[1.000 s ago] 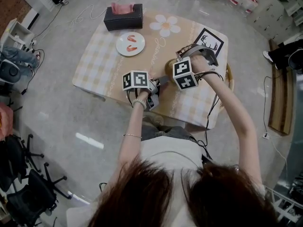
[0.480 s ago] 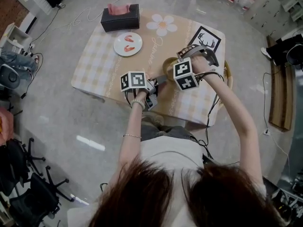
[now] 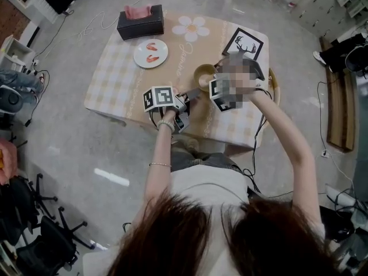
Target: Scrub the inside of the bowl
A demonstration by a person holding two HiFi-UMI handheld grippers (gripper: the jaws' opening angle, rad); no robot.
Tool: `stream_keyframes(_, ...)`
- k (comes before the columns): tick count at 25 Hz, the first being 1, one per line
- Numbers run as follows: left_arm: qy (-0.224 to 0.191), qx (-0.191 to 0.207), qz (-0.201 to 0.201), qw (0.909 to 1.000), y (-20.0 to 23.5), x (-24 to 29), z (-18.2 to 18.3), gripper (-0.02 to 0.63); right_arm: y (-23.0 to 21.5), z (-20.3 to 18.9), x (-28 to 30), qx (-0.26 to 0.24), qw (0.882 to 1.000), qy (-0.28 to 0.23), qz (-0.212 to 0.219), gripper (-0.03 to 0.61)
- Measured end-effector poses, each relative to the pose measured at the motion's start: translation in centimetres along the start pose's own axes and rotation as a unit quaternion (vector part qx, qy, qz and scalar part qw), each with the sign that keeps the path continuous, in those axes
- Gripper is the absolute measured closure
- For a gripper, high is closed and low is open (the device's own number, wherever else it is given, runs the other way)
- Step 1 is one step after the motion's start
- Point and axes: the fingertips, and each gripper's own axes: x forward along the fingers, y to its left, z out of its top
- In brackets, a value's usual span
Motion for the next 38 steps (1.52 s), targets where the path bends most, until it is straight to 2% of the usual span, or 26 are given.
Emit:
stream_keyframes(18,-0.001,-0.002,-0.005,1.0,-0.3,0.2,-0.5,0.483,0.7,2.1,-1.1,0.004,1.0,-0.018,-0.011,0.483)
stream_keyframes(23,-0.002,0.003,-0.002,1.0,-0.4,0.1,-0.7,0.483,0.1,2.6,-1.0,0.033,0.999,-0.034,-0.02,0.483)
stream_keyframes(27,-0.018,0.02,0.003,0.9996,-0.5,-0.3,-0.4,0.483,-0.5,3.0,-0.8,0.086,0.994,-0.062,-0.032,0.482)
stream_keyframes(30,-0.036,0.038,0.004,0.9986,-0.8,-0.7,0.1,0.483,-1.1,3.3,-0.8,0.159,0.981,-0.1,-0.041,0.483)
stream_keyframes(34,-0.055,0.066,0.019,0.9961,-1.0,-1.2,0.7,0.483,-1.4,3.7,-1.4,0.255,0.952,-0.162,-0.057,0.483)
stream_keyframes(36,-0.063,0.082,0.028,0.9942,-1.1,-1.3,0.9,0.483,-1.6,3.6,-1.6,0.303,0.932,-0.19,-0.065,0.483)
stream_keyframes(38,-0.071,0.102,0.033,0.9917,-1.4,-1.5,1.1,0.483,-1.9,3.5,-1.9,0.358,0.904,-0.224,-0.073,0.483)
